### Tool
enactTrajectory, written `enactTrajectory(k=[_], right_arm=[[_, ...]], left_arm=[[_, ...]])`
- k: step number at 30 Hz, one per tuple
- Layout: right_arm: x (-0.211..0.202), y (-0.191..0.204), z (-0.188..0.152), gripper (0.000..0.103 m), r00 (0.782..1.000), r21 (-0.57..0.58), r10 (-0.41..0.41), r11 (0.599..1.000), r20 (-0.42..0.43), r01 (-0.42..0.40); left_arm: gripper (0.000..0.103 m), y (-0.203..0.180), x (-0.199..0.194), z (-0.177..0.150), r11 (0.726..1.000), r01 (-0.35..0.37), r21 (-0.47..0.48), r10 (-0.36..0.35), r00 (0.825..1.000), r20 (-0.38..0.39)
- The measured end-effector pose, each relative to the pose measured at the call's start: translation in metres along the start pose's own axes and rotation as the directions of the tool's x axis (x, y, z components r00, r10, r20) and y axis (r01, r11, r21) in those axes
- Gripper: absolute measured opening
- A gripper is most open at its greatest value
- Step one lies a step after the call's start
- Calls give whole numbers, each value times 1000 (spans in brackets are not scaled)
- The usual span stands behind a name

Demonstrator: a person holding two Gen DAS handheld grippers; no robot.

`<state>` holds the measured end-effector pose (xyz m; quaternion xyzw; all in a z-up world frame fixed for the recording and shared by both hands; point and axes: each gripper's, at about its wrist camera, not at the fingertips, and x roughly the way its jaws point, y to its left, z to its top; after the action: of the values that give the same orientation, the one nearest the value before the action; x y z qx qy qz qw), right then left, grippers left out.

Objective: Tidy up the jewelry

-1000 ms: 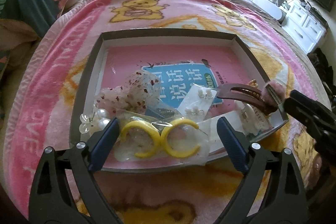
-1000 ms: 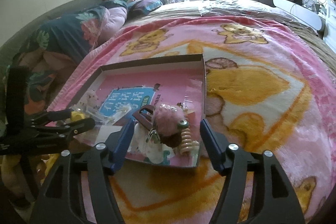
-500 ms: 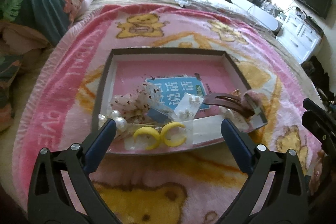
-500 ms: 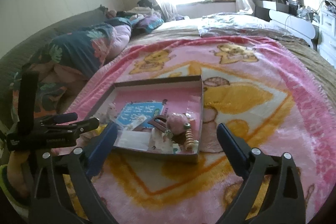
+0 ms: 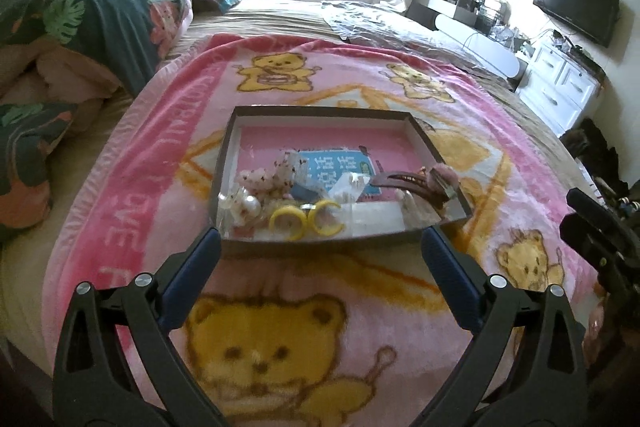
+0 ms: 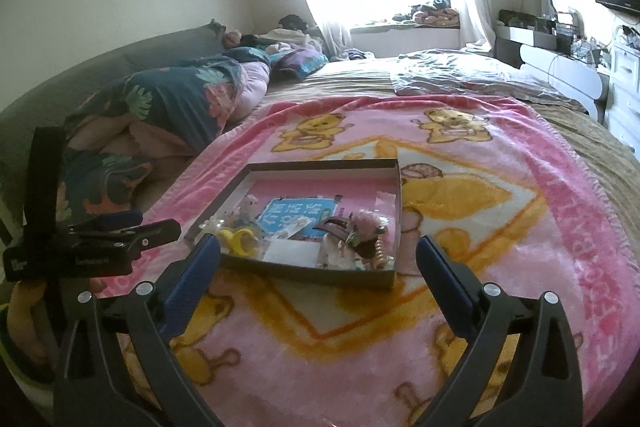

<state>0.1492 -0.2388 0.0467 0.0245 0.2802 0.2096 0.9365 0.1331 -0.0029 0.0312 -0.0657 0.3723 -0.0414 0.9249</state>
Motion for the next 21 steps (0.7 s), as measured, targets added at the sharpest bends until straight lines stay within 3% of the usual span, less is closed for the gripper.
enactTrajectory(k=[10, 21], right_arm=[[-10, 5, -22, 99, 999, 7, -31, 1000, 22, 31], [-4, 8, -63, 99, 998, 23, -62, 998, -14, 63]], left_arm=[[94, 9, -12, -36, 1000, -22, -8, 22, 1000, -3], [94, 20, -7, -72, 999, -29, -24, 28, 1000, -12]])
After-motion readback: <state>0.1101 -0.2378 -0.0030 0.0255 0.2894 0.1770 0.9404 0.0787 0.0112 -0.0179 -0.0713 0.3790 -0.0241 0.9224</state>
